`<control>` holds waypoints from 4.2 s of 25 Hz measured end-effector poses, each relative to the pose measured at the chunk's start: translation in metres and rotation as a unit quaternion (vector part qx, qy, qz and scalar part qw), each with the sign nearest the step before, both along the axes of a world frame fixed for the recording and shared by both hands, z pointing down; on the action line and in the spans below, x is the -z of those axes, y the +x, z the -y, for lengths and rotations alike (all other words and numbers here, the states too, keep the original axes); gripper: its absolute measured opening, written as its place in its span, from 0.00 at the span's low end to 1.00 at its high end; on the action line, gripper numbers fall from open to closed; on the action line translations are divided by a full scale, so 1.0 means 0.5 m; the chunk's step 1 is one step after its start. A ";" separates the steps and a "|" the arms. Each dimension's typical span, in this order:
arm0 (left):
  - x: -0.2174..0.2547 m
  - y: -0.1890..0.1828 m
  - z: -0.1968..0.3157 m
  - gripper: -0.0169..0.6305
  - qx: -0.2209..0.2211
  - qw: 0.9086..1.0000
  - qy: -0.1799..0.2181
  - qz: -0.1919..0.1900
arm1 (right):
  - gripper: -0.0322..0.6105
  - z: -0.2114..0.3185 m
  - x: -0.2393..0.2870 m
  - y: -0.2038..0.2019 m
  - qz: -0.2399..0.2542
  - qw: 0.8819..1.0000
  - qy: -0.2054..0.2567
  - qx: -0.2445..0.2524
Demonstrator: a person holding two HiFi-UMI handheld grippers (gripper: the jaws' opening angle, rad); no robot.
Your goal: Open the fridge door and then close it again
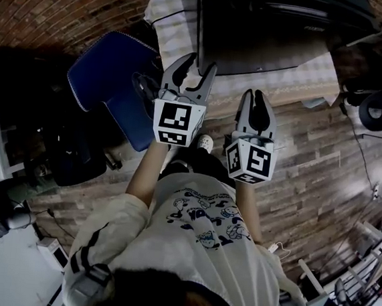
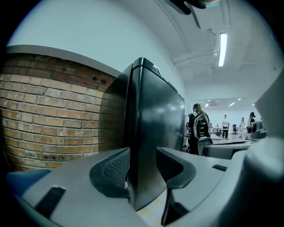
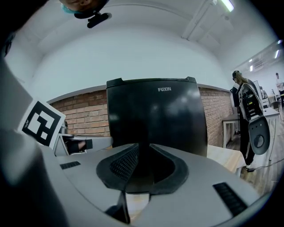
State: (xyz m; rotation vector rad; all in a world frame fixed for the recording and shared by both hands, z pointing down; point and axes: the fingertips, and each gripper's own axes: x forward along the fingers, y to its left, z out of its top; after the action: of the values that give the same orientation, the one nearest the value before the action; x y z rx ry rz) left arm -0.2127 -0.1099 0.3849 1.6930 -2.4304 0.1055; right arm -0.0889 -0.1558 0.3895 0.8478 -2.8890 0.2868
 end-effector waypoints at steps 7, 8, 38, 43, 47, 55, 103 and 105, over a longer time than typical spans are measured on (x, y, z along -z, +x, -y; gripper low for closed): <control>-0.014 -0.029 0.031 0.33 0.009 1.000 -0.007 0.001 | 0.16 0.033 -0.015 -0.004 -0.005 1.000 -0.007 0.009; -0.016 -0.032 0.035 0.33 0.010 1.000 -0.008 0.003 | 0.16 0.037 -0.017 -0.006 -0.006 1.000 -0.008 0.010; -0.024 -0.042 0.062 0.35 -0.063 0.998 0.005 -0.009 | 0.16 0.063 -0.044 0.002 -0.017 1.000 -0.016 0.021; -0.021 -0.039 0.060 0.35 -0.063 0.998 0.009 -0.012 | 0.16 0.062 -0.034 0.006 -0.014 1.000 -0.012 0.018; -0.019 -0.038 0.059 0.34 -0.063 0.998 0.011 -0.011 | 0.16 0.056 -0.029 0.006 -0.013 1.000 -0.011 0.018; -0.020 -0.032 0.054 0.34 -0.068 0.998 0.008 -0.006 | 0.16 0.036 -0.025 0.000 -0.013 1.000 -0.008 0.020; -0.013 0.331 -0.048 0.23 -0.269 0.963 0.023 0.008 | 0.24 -0.146 0.051 0.133 0.004 1.000 -0.005 -0.011; -0.013 0.343 -0.047 0.23 -0.279 0.960 0.024 0.009 | 0.25 -0.147 0.052 0.138 0.004 1.000 -0.011 -0.010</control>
State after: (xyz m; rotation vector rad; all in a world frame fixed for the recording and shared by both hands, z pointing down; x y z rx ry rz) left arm -0.0413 -0.0863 0.3913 2.3567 -1.9031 0.1353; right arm -0.0198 -0.0821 0.3637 0.8744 -2.8809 0.3225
